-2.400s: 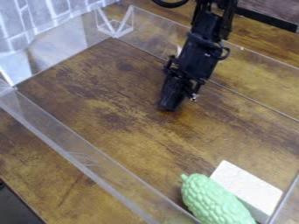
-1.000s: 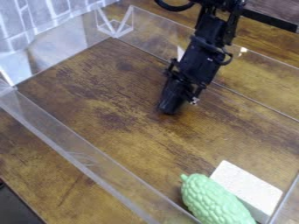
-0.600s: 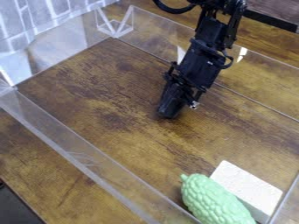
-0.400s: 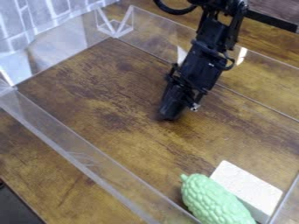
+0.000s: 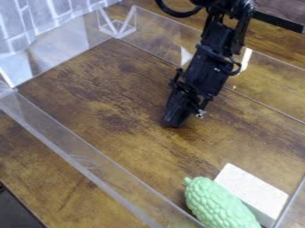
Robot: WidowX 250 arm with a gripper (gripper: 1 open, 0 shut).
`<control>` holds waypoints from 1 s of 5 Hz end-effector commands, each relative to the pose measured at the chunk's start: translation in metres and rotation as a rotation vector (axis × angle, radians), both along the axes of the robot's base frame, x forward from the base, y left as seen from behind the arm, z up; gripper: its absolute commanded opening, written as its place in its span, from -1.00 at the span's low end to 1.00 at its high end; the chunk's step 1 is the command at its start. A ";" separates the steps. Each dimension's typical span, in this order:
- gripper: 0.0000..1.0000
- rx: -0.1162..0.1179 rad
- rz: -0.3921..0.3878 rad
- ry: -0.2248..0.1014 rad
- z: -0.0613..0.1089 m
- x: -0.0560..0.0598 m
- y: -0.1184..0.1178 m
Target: Remove the white object from inside the blue tray and put it on the table
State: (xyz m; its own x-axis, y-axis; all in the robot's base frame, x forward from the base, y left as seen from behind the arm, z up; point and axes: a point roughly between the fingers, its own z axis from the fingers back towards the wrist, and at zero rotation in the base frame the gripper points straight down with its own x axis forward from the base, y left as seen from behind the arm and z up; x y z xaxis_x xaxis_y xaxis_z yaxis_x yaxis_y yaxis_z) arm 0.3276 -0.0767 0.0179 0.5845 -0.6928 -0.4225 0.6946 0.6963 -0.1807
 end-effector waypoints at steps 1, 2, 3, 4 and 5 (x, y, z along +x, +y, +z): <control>-1.00 -0.035 -0.037 -0.061 0.019 -0.001 -0.013; -1.00 -0.045 -0.032 -0.059 0.020 -0.006 -0.015; -1.00 -0.064 -0.018 -0.060 0.022 -0.009 -0.015; -1.00 -0.082 -0.002 -0.060 0.022 -0.011 -0.015; -1.00 -0.095 0.013 -0.060 0.022 -0.014 -0.015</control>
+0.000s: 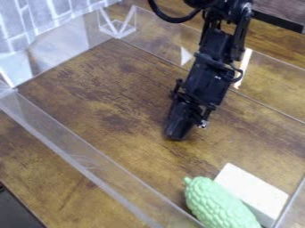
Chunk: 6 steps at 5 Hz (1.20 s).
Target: Remove the white object from inside the blue tray and put it on the table
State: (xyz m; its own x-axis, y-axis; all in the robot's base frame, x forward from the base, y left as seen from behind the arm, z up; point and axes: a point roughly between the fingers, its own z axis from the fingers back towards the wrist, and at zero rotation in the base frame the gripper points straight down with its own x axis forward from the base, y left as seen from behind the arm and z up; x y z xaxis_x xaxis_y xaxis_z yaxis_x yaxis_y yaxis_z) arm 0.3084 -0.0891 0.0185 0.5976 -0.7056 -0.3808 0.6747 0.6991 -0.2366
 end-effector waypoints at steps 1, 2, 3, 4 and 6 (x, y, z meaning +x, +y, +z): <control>-1.00 -0.036 0.007 -0.072 0.022 0.003 -0.003; -1.00 -0.046 0.022 -0.073 0.024 0.000 -0.004; -1.00 -0.052 0.035 -0.074 0.026 -0.002 -0.004; -1.00 -0.059 0.048 -0.075 0.028 -0.005 -0.005; -1.00 -0.070 0.075 -0.079 0.031 -0.008 -0.006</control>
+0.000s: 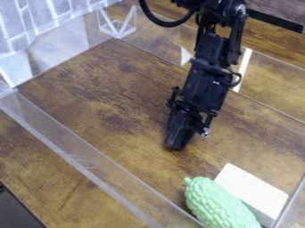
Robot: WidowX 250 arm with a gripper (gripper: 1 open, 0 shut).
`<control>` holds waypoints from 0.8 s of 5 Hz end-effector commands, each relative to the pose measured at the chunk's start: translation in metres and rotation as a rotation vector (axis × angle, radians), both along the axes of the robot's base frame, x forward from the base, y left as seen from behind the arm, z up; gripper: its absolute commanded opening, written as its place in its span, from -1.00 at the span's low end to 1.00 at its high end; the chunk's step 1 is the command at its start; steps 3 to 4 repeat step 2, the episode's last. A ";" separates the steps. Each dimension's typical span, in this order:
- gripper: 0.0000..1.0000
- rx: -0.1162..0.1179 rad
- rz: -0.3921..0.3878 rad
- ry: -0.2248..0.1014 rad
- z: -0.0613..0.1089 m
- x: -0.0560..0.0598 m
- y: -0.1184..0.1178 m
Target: Remove the white object from inside the blue tray and put it on the table
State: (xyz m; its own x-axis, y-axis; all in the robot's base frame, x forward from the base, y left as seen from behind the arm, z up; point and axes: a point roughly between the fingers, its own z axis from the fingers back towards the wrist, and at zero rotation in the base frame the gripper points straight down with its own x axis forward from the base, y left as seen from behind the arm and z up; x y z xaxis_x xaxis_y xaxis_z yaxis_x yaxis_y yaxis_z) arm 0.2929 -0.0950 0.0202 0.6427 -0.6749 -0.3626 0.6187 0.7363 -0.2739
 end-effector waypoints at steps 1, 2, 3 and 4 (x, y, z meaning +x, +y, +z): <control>-1.00 -0.030 0.019 -0.096 0.031 0.007 -0.001; -1.00 -0.032 0.035 -0.098 0.033 0.006 -0.001; -1.00 -0.032 0.035 -0.098 0.033 0.006 -0.001; -1.00 -0.032 0.035 -0.098 0.033 0.006 -0.001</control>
